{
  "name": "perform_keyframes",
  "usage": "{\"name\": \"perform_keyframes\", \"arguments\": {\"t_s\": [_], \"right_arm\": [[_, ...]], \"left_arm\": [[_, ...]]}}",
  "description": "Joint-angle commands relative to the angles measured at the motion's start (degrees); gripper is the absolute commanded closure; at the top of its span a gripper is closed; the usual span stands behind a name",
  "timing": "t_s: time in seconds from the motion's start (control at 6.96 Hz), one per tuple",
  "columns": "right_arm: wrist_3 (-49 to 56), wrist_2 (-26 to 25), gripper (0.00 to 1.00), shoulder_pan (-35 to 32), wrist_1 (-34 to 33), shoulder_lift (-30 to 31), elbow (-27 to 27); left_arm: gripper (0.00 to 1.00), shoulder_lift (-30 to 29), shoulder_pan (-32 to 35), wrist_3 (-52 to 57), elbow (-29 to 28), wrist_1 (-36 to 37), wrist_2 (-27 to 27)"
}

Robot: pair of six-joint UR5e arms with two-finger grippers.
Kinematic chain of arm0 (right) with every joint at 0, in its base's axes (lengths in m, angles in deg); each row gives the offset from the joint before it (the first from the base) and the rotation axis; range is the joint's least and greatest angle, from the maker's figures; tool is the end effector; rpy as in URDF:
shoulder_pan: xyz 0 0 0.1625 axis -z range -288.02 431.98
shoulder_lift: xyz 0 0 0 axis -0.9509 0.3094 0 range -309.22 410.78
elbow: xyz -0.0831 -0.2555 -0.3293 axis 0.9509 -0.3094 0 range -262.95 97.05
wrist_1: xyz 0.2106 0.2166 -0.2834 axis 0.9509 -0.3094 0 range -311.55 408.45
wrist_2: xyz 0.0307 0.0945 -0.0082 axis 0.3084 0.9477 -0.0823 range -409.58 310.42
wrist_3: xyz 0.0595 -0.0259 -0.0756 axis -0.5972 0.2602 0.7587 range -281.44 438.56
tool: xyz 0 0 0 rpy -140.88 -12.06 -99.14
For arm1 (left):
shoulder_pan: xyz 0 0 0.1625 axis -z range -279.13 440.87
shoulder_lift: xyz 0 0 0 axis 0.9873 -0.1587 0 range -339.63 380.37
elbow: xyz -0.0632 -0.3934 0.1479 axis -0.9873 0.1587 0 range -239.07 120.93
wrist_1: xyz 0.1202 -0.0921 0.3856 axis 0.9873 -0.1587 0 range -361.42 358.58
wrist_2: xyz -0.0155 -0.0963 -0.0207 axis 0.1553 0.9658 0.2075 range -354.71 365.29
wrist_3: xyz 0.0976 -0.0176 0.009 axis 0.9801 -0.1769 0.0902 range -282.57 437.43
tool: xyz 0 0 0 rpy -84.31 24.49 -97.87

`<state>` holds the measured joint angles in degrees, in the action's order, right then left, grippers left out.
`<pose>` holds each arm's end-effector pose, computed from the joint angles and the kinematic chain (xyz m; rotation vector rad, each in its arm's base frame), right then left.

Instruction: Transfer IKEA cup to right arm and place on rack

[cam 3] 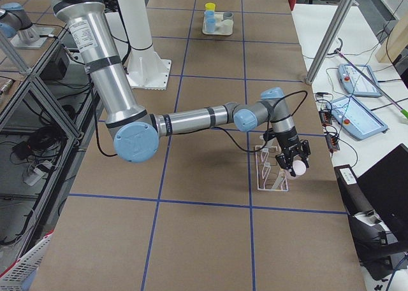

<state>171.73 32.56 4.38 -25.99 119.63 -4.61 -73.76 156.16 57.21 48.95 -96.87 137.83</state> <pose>-0.1205 -0.6776 0.5413 0.3284 0.4291 -1.9468 0.0672 -0.5160 0.4573 0.2194 0.8312 0.0887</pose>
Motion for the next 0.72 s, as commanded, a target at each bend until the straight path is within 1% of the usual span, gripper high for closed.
{"name": "perform_keyframes", "arguments": {"t_s": [0.0, 0.14, 0.29, 0.57], "right_arm": [[0.0, -0.05, 0.3, 0.45, 0.0, -0.12, -0.02], [-0.53, -0.05, 0.15, 0.45, 0.0, -0.2, -0.2], [-1.23, -0.05, 0.09, 0.45, 0.0, -0.47, -0.2], [-2.63, 0.13, 0.09, 0.45, -0.09, -1.69, 0.15]], "left_arm": [[0.0, 0.0, -0.06, 0.0, 0.0, -0.09, 0.0], [0.0, 0.0, -0.06, 0.0, -0.09, 0.0, 0.0], [0.0, 0.0, -0.06, 0.0, -0.18, 0.0, 0.0], [0.0, 0.0, -0.06, 0.0, -0.01, -0.09, 0.0]]}}
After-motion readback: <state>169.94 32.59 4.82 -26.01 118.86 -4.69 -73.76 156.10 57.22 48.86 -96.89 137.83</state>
